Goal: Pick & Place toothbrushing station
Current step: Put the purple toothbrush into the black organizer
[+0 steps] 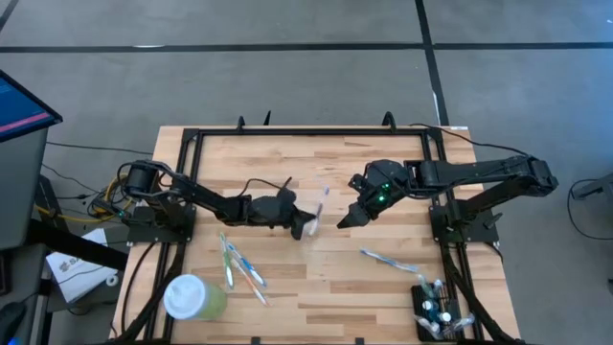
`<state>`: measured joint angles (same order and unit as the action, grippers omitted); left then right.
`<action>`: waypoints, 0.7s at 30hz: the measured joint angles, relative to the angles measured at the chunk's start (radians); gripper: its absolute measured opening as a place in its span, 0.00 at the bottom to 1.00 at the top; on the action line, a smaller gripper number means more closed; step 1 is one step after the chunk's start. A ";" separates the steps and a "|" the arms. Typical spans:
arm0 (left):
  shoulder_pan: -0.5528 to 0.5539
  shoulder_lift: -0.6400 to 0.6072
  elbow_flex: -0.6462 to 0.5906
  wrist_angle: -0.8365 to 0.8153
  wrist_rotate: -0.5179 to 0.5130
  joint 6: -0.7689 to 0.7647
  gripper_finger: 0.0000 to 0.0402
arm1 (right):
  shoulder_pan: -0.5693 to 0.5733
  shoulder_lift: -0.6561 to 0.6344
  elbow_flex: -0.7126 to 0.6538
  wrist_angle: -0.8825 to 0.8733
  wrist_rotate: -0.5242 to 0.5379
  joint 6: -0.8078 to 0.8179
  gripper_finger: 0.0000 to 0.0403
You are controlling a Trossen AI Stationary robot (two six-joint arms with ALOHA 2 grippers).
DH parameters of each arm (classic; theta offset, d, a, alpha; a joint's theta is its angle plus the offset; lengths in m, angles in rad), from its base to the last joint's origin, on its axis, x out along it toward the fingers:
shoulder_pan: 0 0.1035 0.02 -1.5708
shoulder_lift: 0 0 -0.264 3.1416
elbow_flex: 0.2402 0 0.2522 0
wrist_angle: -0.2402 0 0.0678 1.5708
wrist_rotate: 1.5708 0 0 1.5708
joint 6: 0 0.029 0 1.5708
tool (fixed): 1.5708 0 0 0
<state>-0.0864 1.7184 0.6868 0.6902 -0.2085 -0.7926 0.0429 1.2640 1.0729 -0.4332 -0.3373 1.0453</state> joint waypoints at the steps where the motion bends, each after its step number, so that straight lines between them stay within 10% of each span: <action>1: 0.000 -0.001 0.001 0.022 0.038 0.001 0.00 | 0.000 0.000 0.000 -0.001 -0.004 -0.009 0.56; 12: 0.007 -0.001 0.000 0.101 0.457 0.005 0.00 | -0.027 -0.004 0.000 0.000 -0.140 -0.138 0.56; 21: 0.007 0.000 0.000 0.233 0.586 -0.046 0.00 | -0.068 0.000 0.000 0.004 -0.136 -0.178 0.58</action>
<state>-0.0792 1.7180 0.6868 0.9234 0.3780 -0.8388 -0.0247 1.2636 1.0729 -0.4291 -0.4735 0.8674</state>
